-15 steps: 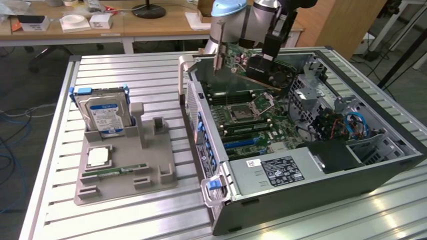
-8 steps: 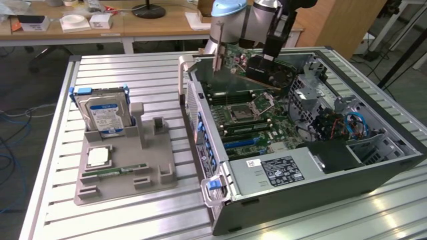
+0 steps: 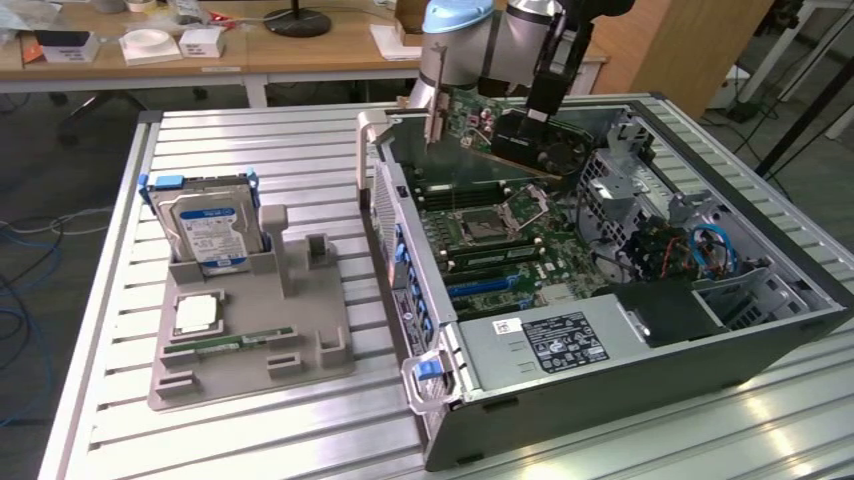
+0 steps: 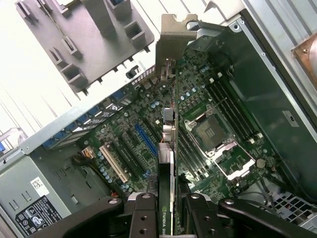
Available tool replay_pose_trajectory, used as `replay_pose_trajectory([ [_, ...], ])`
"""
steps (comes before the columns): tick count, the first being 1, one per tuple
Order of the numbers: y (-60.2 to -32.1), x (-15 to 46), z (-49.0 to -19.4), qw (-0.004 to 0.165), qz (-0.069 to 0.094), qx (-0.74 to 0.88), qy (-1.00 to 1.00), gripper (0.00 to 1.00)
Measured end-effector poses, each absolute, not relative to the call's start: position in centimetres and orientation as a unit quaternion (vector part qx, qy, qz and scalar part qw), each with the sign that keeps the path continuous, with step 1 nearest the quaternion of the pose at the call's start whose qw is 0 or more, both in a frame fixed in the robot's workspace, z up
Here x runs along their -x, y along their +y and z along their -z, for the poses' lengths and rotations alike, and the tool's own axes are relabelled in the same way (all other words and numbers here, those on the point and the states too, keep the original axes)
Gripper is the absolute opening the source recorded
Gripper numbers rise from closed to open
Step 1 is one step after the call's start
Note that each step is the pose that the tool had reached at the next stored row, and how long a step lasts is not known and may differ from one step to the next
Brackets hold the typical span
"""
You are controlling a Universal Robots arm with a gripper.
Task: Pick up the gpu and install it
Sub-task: 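Insert the gpu into the slot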
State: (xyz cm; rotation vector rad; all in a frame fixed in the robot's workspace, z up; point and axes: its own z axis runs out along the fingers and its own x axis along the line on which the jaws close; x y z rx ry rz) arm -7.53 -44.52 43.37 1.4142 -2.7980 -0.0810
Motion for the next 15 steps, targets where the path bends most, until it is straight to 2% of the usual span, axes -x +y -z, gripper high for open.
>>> replay_pose_trajectory([
  [15, -44.49, 6.56, -43.37, 0.003, 0.026, -0.455, -0.89, 0.26],
])
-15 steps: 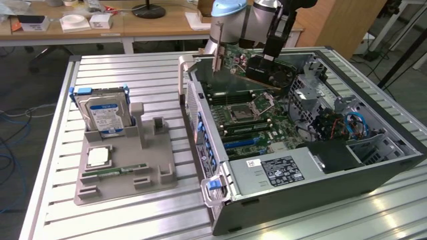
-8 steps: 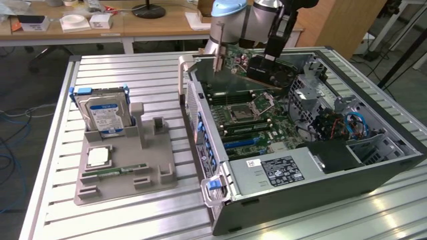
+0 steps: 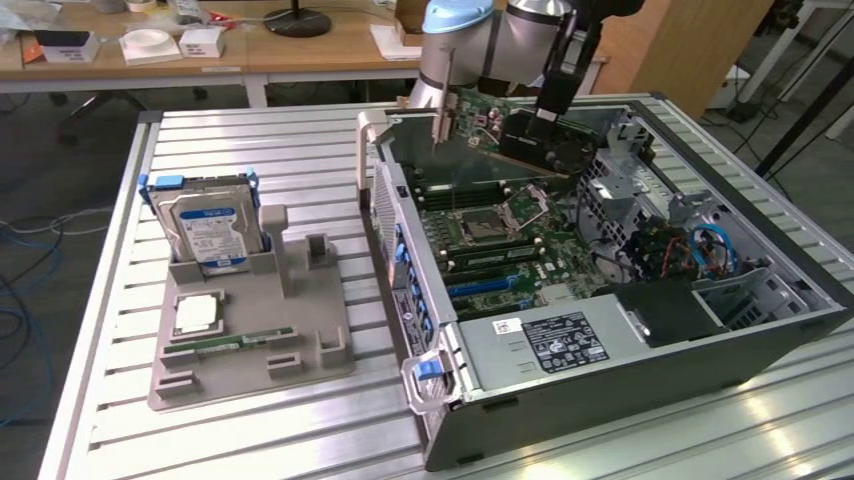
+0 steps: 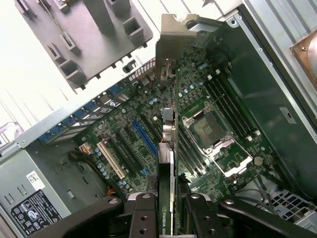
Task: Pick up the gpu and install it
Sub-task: 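Insert the gpu into the slot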
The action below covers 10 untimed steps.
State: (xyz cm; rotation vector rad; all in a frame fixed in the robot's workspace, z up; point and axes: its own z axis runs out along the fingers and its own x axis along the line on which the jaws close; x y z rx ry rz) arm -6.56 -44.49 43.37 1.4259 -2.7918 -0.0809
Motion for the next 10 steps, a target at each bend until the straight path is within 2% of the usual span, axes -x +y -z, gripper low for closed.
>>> replay_pose_trajectory([
  [10, -44.42, 6.33, -43.37, 0.003, 0.026, -0.456, -0.89, 0.26],
])
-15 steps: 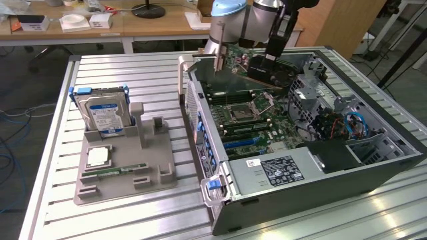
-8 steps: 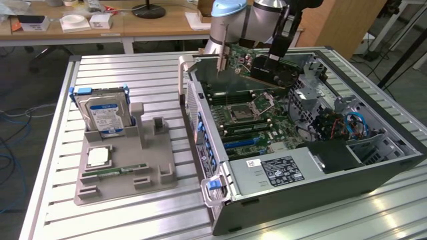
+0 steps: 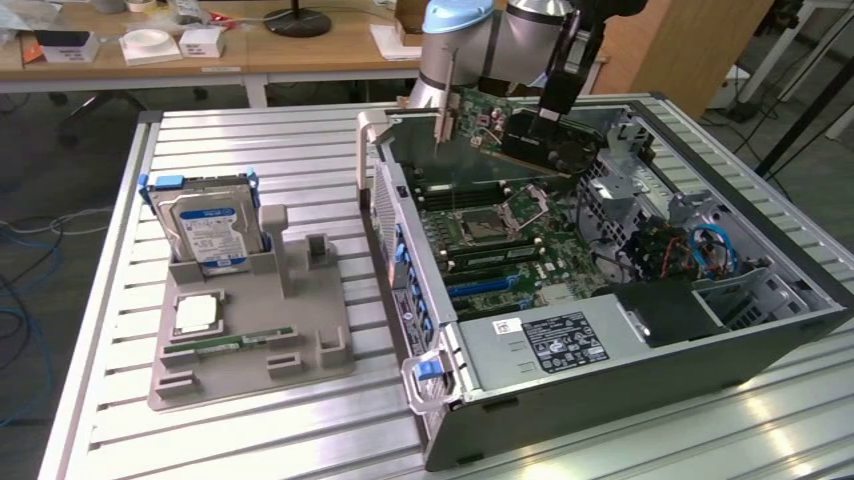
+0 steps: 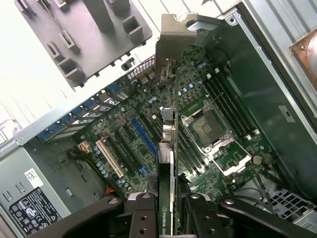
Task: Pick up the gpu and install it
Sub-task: 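Insert the gpu into the slot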
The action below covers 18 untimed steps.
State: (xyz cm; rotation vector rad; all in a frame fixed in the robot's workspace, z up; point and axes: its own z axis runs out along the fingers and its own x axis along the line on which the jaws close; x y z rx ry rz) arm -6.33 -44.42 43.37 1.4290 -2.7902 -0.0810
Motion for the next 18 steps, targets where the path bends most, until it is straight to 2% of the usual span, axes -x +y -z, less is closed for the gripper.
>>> replay_pose_trajectory([
  [18, -44.14, 5.94, -43.37, 0.004, 0.026, -0.483, -0.875, 0.26],
])
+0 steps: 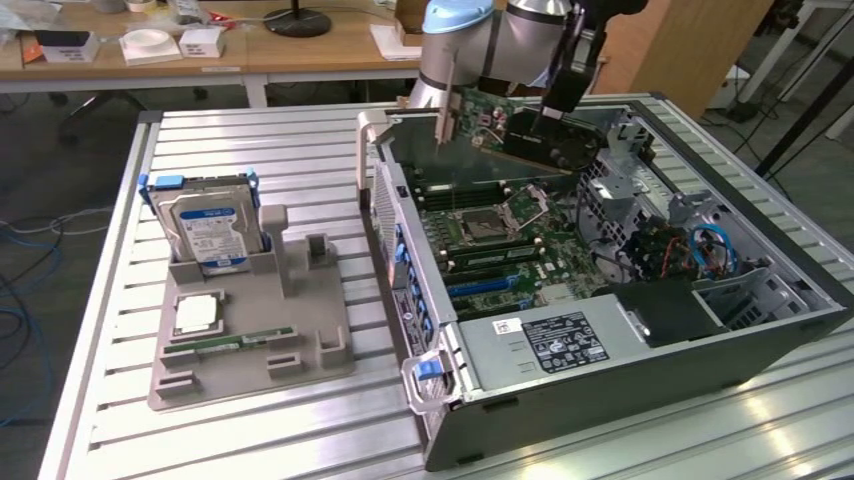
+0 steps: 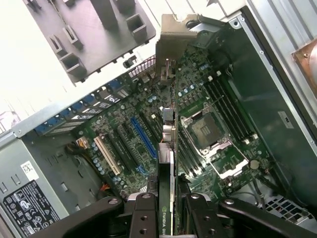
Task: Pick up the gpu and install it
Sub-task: 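Insert the gpu into the slot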
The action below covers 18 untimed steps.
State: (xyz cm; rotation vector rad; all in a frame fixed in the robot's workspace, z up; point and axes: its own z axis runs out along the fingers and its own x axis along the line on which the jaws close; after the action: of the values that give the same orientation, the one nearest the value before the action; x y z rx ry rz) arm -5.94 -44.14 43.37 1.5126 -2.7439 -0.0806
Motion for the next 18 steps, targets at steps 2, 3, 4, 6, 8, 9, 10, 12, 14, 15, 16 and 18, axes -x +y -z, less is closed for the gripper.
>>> replay_pose_trajectory([
  [2, -44.14, 5.87, -43.37, 0.004, 0.026, -0.489, -0.872, 0.26],
  [3, -44.14, 5.83, -43.37, 0.004, 0.026, -0.493, -0.87, 0.26],
  [4, -44.14, 5.78, -43.37, 0.004, 0.026, -0.496, -0.868, 0.26],
  [6, -44.14, 5.7, -43.37, 0.004, 0.026, -0.503, -0.864, 0.26],
  [8, -44.14, 5.62, -43.37, 0.004, 0.026, -0.51, -0.86, 0.26],
  [9, -44.14, 5.57, -43.37, 0.005, 0.026, -0.514, -0.858, 0.26],
  [10, -44.14, 5.52, -43.37, 0.005, 0.026, -0.517, -0.855, 0.26],
  [12, -44.14, 5.42, -43.37, 0.005, 0.026, -0.524, -0.851, 0.26],
  [14, -44.14, 5.33, -43.37, 0.005, 0.025, -0.531, -0.847, 0.26],
  [15, -44.14, 5.28, -43.37, 0.005, 0.025, -0.534, -0.845, 0.26],
  [16, -44.14, 5.24, -43.37, 0.005, 0.025, -0.538, -0.843, 0.26],
  [18, -44.14, 5.14, -43.37, 0.006, 0.025, -0.545, -0.838, 0.26],
])
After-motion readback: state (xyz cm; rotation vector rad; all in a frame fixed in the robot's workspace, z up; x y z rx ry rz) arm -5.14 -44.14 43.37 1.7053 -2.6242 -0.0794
